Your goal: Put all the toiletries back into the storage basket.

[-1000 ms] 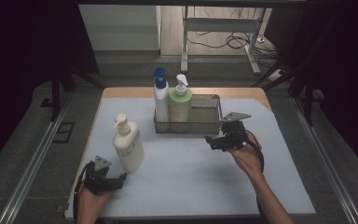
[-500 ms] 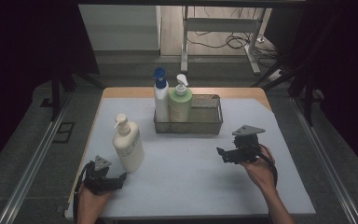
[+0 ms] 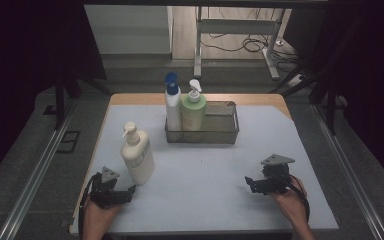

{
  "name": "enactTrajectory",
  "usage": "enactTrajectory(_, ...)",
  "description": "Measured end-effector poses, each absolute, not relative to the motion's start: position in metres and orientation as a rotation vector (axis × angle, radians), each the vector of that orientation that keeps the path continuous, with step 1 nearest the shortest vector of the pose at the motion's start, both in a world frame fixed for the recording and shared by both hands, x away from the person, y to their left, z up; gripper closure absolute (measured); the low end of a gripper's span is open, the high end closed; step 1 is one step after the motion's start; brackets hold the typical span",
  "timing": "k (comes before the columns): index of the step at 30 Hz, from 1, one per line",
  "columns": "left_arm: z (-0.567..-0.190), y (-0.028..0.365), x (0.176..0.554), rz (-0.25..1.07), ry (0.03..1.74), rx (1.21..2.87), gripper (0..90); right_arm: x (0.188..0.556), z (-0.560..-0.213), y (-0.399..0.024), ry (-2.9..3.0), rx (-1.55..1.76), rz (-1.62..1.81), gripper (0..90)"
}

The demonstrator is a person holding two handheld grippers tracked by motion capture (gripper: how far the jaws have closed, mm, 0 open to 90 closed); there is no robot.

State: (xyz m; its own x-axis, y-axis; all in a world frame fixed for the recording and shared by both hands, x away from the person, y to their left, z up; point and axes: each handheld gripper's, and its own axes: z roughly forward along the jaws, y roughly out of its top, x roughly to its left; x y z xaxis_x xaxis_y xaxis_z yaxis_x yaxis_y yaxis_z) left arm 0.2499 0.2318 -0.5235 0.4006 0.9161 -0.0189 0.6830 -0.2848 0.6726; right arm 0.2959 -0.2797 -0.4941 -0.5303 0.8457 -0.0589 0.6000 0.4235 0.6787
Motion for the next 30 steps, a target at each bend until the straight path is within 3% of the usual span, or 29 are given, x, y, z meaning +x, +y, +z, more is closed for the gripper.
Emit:
enactTrajectory(16, -0.518, 0.240, 0.250, 0.546, 1.373, 2.035, 14.7, 0.287, -0.520, -0.303, 2.275, 1.295, 0.903, 2.1)
enactTrajectory(30, -0.508, 0.249, 0.267, 0.544, 1.366, 1.950, 25.5, 0.287, -0.521, -0.301, 2.263, 1.310, 0.898, 1.0)
